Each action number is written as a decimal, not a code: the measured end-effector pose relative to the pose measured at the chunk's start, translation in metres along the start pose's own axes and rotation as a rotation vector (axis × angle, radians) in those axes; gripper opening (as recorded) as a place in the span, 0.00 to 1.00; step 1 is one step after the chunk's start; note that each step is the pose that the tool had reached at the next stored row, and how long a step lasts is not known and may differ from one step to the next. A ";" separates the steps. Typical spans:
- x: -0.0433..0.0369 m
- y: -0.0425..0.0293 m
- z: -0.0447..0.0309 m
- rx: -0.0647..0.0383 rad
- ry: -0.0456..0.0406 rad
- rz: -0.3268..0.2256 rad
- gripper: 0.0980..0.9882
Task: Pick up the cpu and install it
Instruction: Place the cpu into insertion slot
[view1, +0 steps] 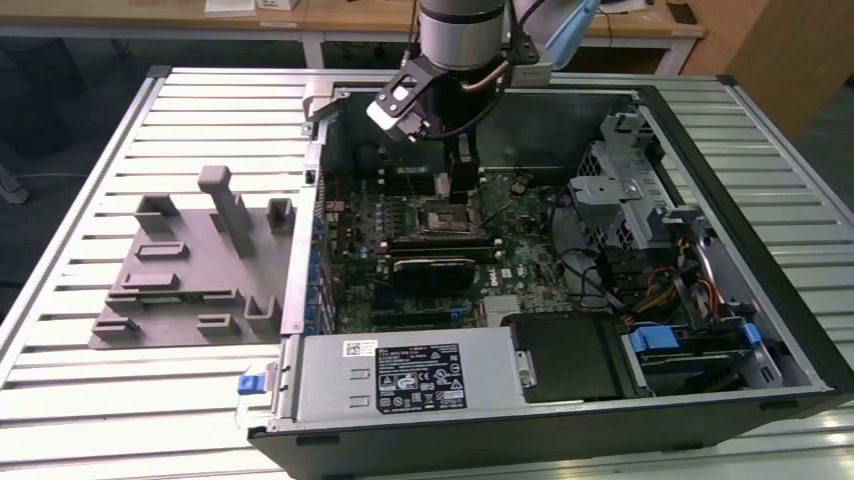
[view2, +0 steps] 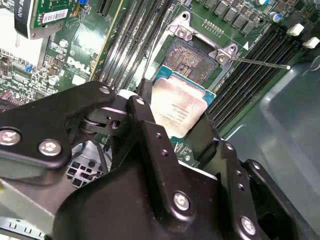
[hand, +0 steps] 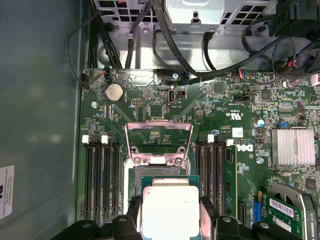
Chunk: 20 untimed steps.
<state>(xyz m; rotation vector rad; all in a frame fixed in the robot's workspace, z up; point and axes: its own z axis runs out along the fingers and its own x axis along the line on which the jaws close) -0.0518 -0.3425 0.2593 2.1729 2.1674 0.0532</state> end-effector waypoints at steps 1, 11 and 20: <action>0.0000 -0.0001 0.0016 0.000 0.0000 0.000 0.50; 0.0002 -0.0006 0.0074 0.000 0.0001 0.000 0.50; 0.0003 -0.0010 0.0126 0.000 0.0000 0.000 0.50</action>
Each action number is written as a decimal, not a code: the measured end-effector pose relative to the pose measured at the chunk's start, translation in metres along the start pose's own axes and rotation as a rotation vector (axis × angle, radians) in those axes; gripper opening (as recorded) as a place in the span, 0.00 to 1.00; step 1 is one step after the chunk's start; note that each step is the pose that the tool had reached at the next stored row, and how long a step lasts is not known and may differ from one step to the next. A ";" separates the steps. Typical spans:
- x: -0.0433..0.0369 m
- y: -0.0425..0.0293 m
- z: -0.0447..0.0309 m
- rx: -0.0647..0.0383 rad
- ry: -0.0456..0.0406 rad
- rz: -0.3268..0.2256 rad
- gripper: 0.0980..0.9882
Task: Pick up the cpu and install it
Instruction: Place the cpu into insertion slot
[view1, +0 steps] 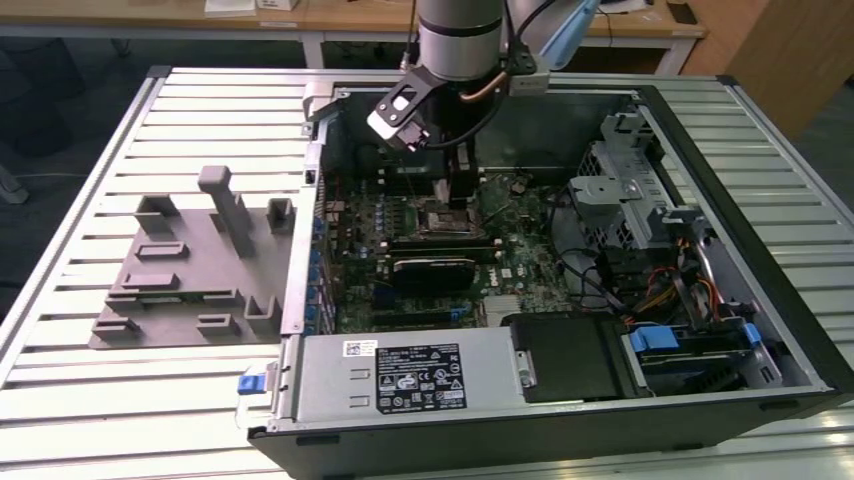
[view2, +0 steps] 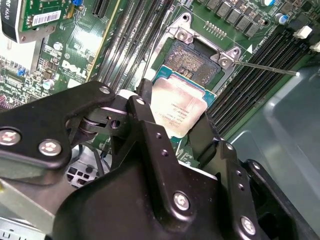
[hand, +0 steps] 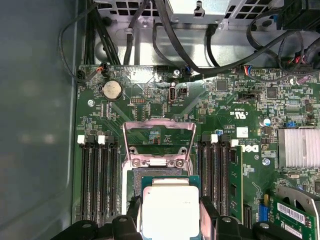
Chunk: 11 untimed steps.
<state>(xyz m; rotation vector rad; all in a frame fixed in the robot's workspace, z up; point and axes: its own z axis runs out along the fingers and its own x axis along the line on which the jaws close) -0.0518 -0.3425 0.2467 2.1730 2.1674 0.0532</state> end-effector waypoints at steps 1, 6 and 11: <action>0.0000 0.0000 0.0006 0.000 0.0000 0.000 0.50; 0.0001 -0.0003 0.0035 0.000 0.0000 0.000 0.50; 0.0002 -0.0005 0.0064 0.000 0.0001 0.000 0.50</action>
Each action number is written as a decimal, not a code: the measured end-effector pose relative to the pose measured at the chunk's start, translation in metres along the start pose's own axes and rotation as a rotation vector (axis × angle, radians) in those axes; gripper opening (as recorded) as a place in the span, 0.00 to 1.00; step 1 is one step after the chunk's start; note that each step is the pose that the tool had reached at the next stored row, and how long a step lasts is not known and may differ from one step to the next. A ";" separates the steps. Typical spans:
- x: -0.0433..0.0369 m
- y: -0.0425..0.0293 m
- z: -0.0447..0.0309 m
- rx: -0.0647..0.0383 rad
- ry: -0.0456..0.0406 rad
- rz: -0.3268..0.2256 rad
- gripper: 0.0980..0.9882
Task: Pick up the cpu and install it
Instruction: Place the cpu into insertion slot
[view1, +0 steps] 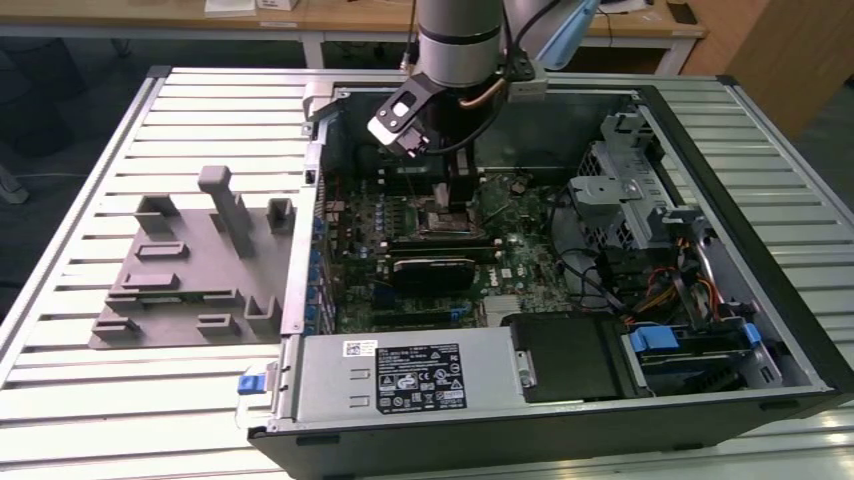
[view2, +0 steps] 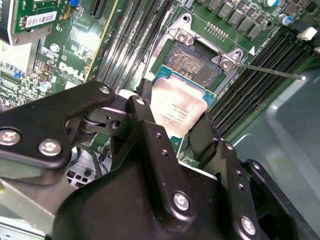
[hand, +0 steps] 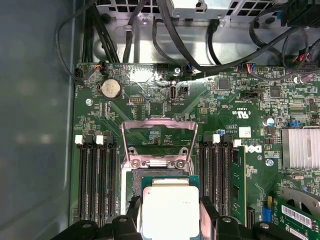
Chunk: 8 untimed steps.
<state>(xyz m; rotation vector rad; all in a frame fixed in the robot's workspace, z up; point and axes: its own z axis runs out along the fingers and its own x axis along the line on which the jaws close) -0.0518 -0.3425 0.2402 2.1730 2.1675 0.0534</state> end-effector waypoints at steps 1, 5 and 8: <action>0.0000 0.0000 0.0006 0.000 0.0000 0.000 0.50; 0.0001 -0.0002 0.0029 0.000 0.0000 0.000 0.50; 0.0001 -0.0004 0.0047 0.000 0.0000 0.000 0.50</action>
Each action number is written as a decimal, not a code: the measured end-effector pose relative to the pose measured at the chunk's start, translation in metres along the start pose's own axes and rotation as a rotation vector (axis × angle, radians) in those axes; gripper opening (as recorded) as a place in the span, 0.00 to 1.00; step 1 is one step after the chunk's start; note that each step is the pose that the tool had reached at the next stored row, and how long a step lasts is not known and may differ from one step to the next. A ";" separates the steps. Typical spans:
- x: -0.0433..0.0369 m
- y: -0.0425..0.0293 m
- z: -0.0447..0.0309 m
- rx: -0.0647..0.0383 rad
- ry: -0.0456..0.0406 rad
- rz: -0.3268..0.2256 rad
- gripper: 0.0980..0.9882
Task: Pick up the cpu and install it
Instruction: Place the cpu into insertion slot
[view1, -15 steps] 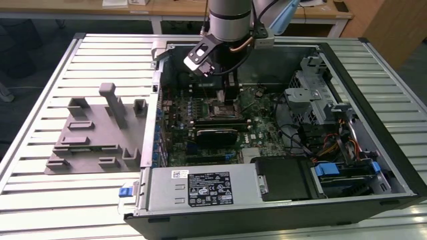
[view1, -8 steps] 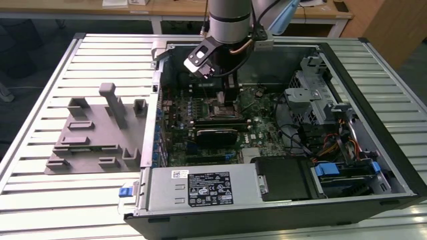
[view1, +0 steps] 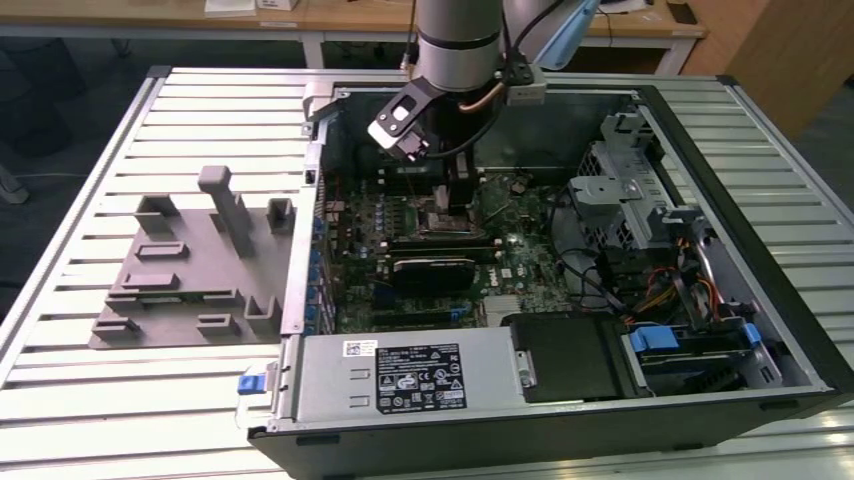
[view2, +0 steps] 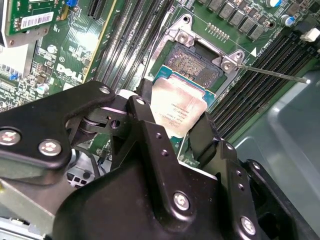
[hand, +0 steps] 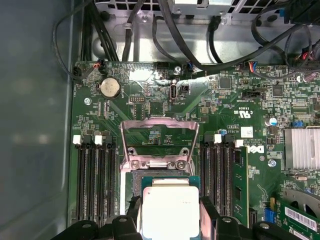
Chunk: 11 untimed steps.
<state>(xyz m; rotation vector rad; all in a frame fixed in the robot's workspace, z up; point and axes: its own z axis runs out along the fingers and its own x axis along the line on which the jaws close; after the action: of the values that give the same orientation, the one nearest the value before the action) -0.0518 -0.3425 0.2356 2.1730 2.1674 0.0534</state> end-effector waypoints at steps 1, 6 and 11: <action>0.0000 0.0000 0.0005 0.000 -0.0001 0.000 0.50; 0.0001 -0.0002 0.0026 0.000 0.0000 0.000 0.50; 0.0001 -0.0004 0.0045 0.000 -0.0001 -0.001 0.50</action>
<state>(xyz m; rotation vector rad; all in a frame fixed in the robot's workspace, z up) -0.0518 -0.3425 0.2310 2.1715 2.1689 0.0533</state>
